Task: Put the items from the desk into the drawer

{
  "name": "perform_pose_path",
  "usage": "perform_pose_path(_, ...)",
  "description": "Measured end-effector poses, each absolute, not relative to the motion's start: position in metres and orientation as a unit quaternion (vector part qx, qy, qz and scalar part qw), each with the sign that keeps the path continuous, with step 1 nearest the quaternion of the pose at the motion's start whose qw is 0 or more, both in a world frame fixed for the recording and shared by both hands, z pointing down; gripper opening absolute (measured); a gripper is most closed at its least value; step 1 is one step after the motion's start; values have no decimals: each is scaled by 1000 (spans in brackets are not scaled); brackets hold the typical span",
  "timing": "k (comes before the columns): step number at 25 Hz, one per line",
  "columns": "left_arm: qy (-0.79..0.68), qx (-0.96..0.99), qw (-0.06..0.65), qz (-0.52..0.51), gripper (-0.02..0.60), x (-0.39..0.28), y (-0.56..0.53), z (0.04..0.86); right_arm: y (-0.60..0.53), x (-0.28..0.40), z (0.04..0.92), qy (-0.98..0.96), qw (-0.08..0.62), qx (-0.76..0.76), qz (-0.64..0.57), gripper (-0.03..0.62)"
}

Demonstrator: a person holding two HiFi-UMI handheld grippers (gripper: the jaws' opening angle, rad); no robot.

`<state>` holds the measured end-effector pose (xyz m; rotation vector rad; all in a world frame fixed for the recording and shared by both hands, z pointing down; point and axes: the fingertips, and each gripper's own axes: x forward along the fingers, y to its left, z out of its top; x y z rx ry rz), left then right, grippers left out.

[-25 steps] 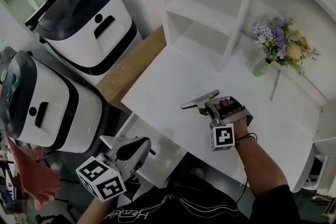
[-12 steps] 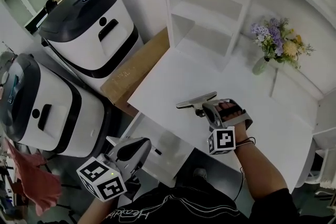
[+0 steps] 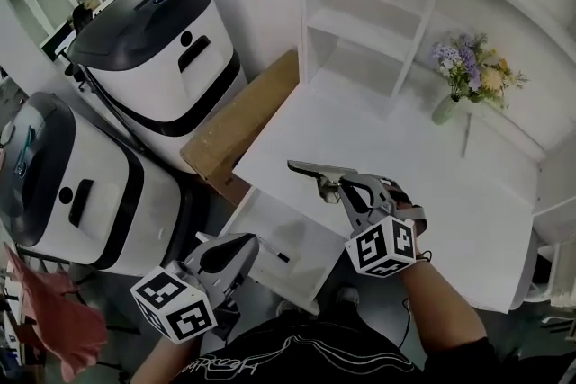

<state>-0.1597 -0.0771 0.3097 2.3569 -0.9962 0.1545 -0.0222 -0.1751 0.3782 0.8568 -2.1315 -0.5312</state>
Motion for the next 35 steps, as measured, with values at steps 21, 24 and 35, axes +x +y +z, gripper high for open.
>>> perform_pose_path(21, -402, 854, 329, 32, 8, -255, -63, 358, -86, -131, 420, -899, 260, 334, 108, 14)
perform_pose_path(24, -409, 847, 338, 33, 8, -265, -63, 371, -87, -137, 455, -889, 295, 332, 113, 13)
perform_pose_path(35, -427, 819, 380, 43, 8, -290, -54, 413, -106, -157, 581, -841, 432, 315, 83, 13)
